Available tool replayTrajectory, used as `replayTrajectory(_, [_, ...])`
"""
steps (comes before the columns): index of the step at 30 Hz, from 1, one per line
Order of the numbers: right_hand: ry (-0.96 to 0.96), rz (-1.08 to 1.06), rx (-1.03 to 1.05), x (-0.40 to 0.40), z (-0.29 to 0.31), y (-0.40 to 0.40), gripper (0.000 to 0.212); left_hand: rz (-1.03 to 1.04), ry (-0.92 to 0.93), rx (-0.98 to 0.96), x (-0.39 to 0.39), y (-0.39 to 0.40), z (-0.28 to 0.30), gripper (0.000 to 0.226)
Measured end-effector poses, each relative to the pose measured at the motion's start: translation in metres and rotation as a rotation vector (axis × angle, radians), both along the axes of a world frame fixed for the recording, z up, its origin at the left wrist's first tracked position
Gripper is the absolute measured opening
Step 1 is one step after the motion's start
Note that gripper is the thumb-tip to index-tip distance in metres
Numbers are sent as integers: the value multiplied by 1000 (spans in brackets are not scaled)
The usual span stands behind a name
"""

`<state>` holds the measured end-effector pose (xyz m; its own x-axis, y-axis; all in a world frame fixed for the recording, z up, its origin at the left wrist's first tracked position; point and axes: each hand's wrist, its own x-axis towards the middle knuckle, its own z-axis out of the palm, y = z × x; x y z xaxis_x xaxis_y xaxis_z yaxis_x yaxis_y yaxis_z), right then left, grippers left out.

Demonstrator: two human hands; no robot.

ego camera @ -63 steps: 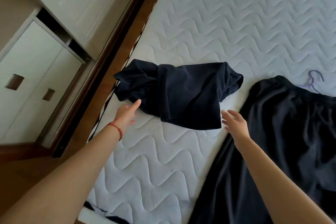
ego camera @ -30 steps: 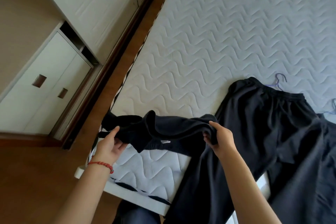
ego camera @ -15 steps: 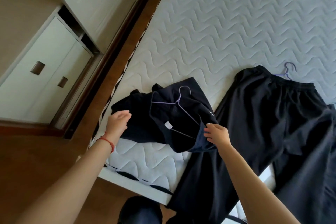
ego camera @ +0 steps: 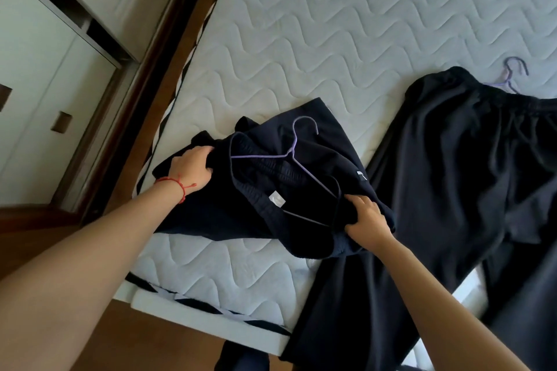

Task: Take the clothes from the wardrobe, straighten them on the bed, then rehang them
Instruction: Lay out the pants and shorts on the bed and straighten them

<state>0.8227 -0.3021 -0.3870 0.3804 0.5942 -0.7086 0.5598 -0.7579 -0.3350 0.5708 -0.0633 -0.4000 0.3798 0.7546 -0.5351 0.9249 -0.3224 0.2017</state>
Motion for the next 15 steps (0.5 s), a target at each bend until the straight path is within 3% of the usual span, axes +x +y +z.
replayTrajectory(3, [-81,116,-42,-3,-11,-3,77,-64,57,37,8,0,-12,41])
replayTrajectory(6, [-239,225,-67,-12,-20,-3,81,-83,-30,95,16,-5,-16,35])
replayTrajectory(12, [-356,169,-31,-18,-12,-6,42,129,-354,2,15,-19,6,23])
replayTrajectory(15, [-306,90,59,-18,7,-12,39,130,-428,15,9,-21,30,21])
